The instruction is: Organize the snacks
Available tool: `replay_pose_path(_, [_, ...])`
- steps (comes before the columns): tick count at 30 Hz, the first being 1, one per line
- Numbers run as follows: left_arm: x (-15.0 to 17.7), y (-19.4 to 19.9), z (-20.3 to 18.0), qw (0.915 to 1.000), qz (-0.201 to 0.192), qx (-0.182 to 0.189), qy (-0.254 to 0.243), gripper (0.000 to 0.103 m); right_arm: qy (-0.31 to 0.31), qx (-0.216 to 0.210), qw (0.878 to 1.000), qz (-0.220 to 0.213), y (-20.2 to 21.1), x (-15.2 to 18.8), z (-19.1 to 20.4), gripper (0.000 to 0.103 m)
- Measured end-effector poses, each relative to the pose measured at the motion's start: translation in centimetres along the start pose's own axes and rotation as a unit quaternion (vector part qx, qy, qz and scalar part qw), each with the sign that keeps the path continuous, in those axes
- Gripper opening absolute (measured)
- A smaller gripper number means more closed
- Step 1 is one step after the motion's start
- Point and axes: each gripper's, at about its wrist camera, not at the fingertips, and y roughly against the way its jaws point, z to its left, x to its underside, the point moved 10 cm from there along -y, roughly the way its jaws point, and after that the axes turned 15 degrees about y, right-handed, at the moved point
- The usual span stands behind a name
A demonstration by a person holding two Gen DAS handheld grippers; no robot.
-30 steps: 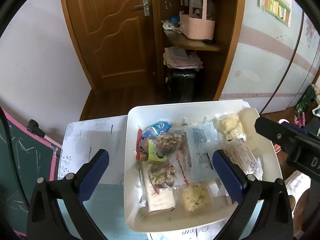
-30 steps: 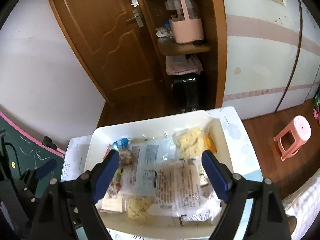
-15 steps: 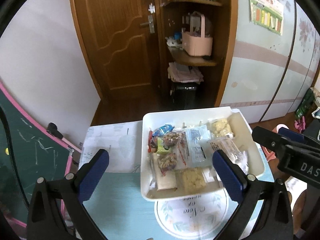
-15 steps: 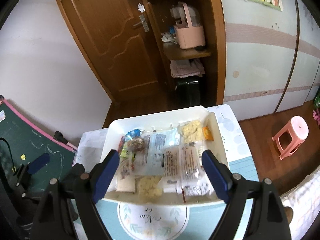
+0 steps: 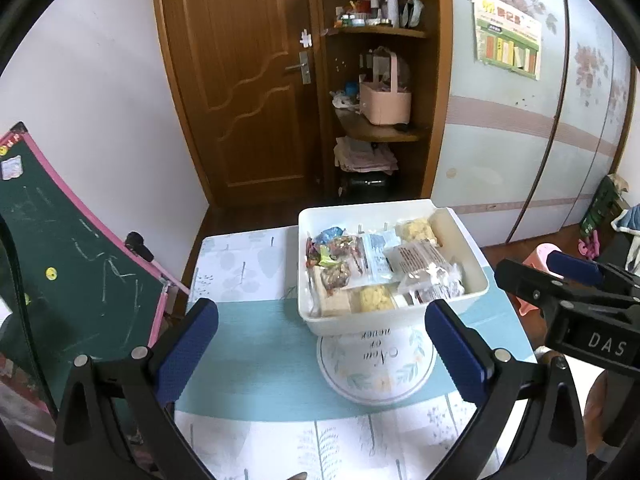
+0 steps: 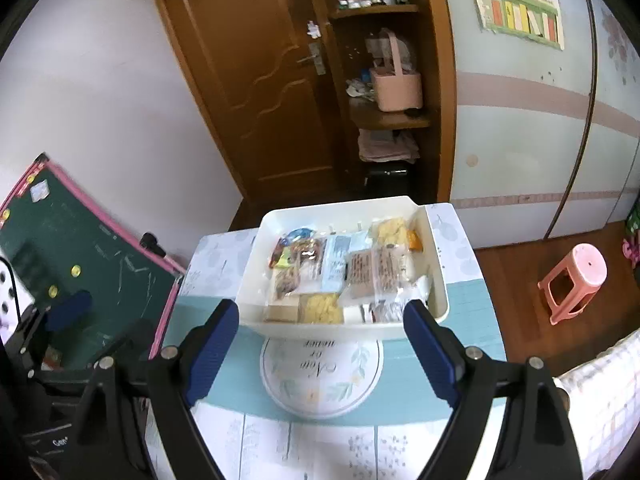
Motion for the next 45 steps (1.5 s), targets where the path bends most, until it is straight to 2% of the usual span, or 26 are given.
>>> replay_pose_path(11, [4.3,6.4,0.5,0.9999,-0.002,-0.003,-0.015,0.103,0.021,0.004,1.0,-0.018,5.5,3.2,2.6,0.085])
replay_pose_path(17, [7.5,9.1,0.6,0.9999,-0.002,0.013,-0.008,0.103,0.022,0.012,0.999,-0.025,7.8,6.3,3.4,0.085])
replay_pose_path(19, [8.8,9.9,1.0,0.9999,-0.009,0.005,-0.006,0.103,0.022,0.012,0.999,-0.03,8.4,7.7,3.7,0.085])
replay_pose_path(24, [11.9,10.1,1.8,0.9999,0.004,-0.001,0.012,0.103,0.011,0.017,1.0,-0.017,8.5,11.9,4.5,0.085])
replay_pose_path(29, [13.7,9.5,2.8,0.9988,0.027,-0.005,0.041,0.103,0.013,0.039,0.999,-0.011,8.8,14.0,4.9,0.085])
replay_pose_path(34, [14.1,9.3,4.0,0.9975,0.026,-0.025,0.061,0.103,0.02,0.031,0.999,-0.025,9.5,14.6,6.0,0.085])
replay_pose_path(39, [14.2,8.8,4.0,0.9977,0.028,-0.041,0.047,0.103,0.032,0.039,0.998,-0.038,10.0,14.3,6.4,0.085])
replay_pose_path(45, [14.5,8.6,3.8,0.9977,0.03,-0.031,0.053,0.103,0.024,0.034,0.998,-0.037,9.7,14.5,6.4,0.085])
